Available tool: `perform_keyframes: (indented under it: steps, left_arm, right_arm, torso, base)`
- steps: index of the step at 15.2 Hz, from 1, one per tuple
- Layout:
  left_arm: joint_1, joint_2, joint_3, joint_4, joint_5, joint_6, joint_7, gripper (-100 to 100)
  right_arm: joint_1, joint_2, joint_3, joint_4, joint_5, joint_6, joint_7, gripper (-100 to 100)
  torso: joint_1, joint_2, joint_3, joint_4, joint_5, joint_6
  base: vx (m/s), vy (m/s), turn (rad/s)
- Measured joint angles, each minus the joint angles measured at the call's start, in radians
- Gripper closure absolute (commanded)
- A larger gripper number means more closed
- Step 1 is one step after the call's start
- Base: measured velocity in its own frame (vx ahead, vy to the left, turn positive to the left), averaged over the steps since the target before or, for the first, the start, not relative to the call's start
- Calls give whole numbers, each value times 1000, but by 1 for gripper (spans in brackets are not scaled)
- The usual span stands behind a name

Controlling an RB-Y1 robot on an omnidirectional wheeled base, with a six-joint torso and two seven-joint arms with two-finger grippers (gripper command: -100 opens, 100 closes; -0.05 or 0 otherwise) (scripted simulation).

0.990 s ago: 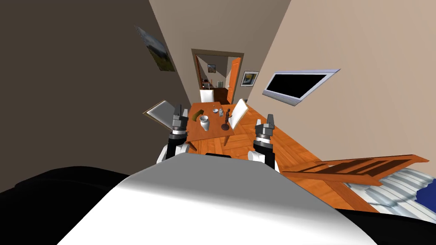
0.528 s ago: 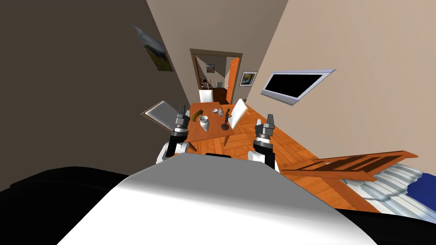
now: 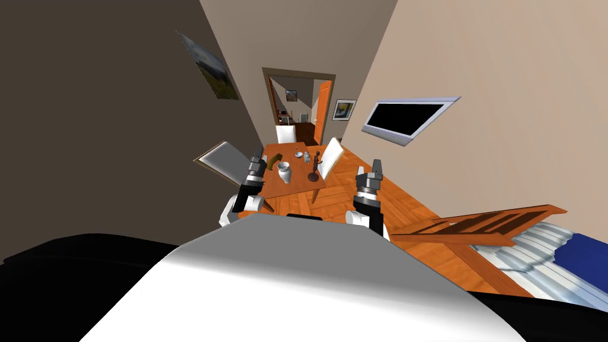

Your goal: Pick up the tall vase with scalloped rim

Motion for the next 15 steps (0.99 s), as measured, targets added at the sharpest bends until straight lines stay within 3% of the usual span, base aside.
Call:
perform_keyframes:
  steps: [15]
  left_arm:
    - [-96,65,12,70,56,287,-3,-100]
  right_arm:
    - [0,0,0,0,0,0,0,0]
  torso:
    - [0,0,0,0,0,0]
  base:
    - [0,17,-46]
